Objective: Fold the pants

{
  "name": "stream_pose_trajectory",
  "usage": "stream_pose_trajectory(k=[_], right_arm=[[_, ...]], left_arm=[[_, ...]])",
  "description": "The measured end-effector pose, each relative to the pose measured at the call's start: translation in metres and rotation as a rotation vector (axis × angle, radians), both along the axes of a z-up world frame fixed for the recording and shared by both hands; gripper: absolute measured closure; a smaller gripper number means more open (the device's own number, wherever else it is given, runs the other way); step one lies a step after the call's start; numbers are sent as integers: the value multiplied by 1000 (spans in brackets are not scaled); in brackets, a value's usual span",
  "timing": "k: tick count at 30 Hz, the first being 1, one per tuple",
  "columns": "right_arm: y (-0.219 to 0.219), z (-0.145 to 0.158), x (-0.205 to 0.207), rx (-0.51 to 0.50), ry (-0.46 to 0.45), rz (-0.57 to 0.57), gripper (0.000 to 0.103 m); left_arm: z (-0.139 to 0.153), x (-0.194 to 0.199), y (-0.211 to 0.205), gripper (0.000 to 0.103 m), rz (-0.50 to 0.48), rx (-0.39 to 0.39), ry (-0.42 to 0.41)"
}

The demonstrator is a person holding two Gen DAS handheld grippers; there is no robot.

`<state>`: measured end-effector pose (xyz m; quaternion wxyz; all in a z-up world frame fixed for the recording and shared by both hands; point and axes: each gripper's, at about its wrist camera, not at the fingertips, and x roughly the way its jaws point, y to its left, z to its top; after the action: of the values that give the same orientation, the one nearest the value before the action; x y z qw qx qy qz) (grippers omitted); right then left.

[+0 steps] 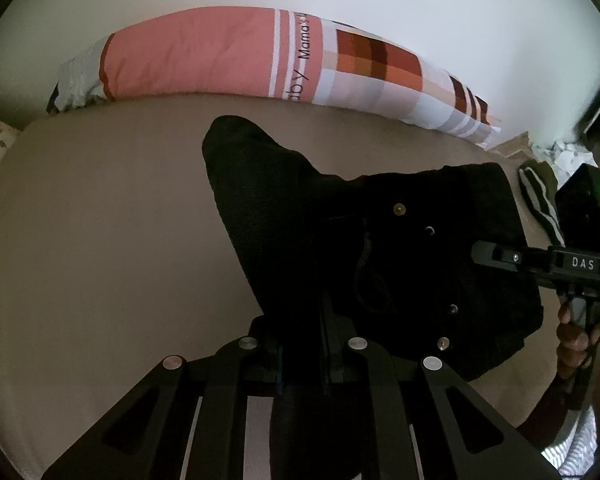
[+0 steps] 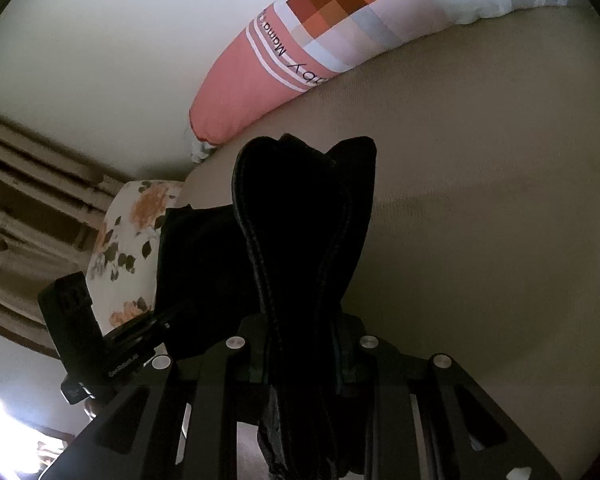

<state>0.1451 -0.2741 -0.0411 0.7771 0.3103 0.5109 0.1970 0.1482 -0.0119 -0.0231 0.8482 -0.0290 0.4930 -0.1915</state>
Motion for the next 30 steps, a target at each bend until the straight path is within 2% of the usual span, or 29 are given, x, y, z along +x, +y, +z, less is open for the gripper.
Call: stream_pose_trajectory(k=[9,15,19,23,25,26,28,30], right_arm=[[1,-15,46,5,21,-30,82],[-1,-21,72,11,27,-55,82],[0,-22,87,-19,13,-62,82],[1,-31,95,-110,19,-72,82],[0,-39,96,-160,40,-86,79],[0,-43,95,-193,44,-87,74],[3,-48,92,-259,48,-94,67],[5,-50,91,-294,39,-99,62]], left_arm=[[-14,48,-3,90,19,24,-9],[-25,79,-2,90,31,9,3],[-31,98,0,90,36,1,-5],[-46,108,2,89,39,34,-2],[-59,110,8,83,52,32,16],[-63,110,9,81,54,28,21],[-71,110,12,67,68,31,25],[-76,107,12,62,73,52,6]])
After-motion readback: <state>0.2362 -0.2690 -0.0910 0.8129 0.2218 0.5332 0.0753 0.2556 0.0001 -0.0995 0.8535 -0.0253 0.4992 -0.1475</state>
